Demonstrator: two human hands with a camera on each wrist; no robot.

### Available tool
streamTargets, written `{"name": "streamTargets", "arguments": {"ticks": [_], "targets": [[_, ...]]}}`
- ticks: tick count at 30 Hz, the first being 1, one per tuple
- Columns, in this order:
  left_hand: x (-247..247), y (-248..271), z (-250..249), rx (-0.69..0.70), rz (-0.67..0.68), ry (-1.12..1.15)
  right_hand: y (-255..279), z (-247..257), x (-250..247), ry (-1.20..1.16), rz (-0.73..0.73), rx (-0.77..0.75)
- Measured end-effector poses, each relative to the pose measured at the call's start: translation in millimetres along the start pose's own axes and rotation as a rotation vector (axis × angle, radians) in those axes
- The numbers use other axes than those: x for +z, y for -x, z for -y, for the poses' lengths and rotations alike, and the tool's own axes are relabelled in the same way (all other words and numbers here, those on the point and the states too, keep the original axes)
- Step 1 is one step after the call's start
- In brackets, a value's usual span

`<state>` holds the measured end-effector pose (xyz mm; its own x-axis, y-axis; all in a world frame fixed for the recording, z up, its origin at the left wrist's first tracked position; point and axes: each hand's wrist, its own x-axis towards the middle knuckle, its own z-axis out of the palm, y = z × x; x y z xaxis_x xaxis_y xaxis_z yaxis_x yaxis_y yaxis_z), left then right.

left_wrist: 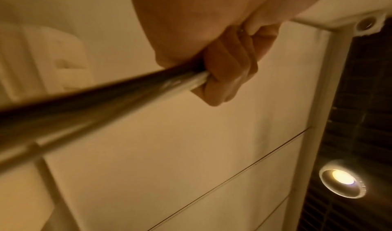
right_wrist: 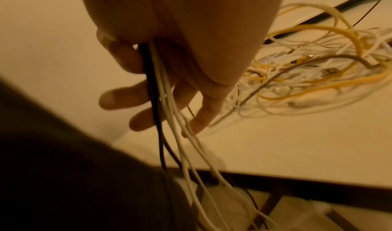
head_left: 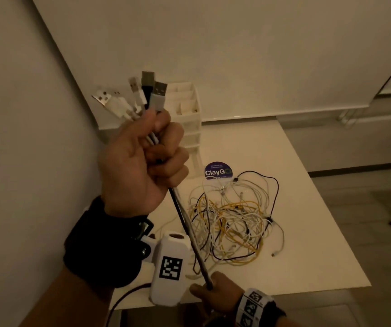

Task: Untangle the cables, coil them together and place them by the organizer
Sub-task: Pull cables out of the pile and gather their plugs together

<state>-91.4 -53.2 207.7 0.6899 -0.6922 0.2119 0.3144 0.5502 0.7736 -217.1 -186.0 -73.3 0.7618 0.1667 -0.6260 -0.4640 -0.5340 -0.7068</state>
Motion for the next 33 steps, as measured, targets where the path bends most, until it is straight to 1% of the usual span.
{"name": "streamTargets", "arguments": {"ticks": [3,6,8,11,15,17,18,20,22,23,25,27,28,29,30,32,33], "targets": [[5,-7,2,-0.021,0.038,0.006,-2,-7,7,0.05,-0.037,0.038],[-1,-9,9,-0.035,0.003,-0.006,1,-12,5,0.079,-0.01,0.061],[-8,-10,7,-0.042,0.01,0.0,8,-11,-3,0.098,-0.012,0.052],[-11,-13,3,-0.041,0.055,0.059,8,-9,-12,0.083,-0.049,0.05],[-4,-23,18,-0.036,0.068,0.035,2,-6,-16,0.113,0.009,0.025],[-2,-29,23,-0.064,0.091,0.062,9,-12,-24,0.092,0.027,-0.028],[-1,-32,24,-0.076,0.088,0.061,13,-17,-31,0.086,0.039,-0.072],[-2,-35,24,-0.083,0.042,0.014,27,-29,-50,0.115,0.069,-0.126],[-3,-37,28,-0.068,-0.022,-0.049,38,-51,-76,0.202,0.068,-0.157],[-4,-39,31,-0.055,-0.046,-0.074,42,-62,-90,0.262,0.073,-0.149],[-4,-43,37,-0.039,-0.069,-0.108,43,-85,-119,0.371,0.004,-0.102],[-6,-46,44,-0.046,-0.074,-0.135,38,-104,-145,0.548,-0.17,-0.014],[-6,-47,48,-0.058,-0.075,-0.15,34,-112,-155,0.686,-0.276,0.038],[-6,-50,53,-0.073,-0.075,-0.161,28,-120,-163,0.817,-0.348,0.073],[-6,-52,57,-0.089,-0.075,-0.163,24,-126,-169,0.908,-0.361,0.093],[-5,-56,65,-0.113,-0.08,-0.14,19,-132,-171,1.005,-0.324,0.102],[-6,-58,68,-0.116,-0.081,-0.128,15,-138,-169,1.034,-0.355,0.039]]}}
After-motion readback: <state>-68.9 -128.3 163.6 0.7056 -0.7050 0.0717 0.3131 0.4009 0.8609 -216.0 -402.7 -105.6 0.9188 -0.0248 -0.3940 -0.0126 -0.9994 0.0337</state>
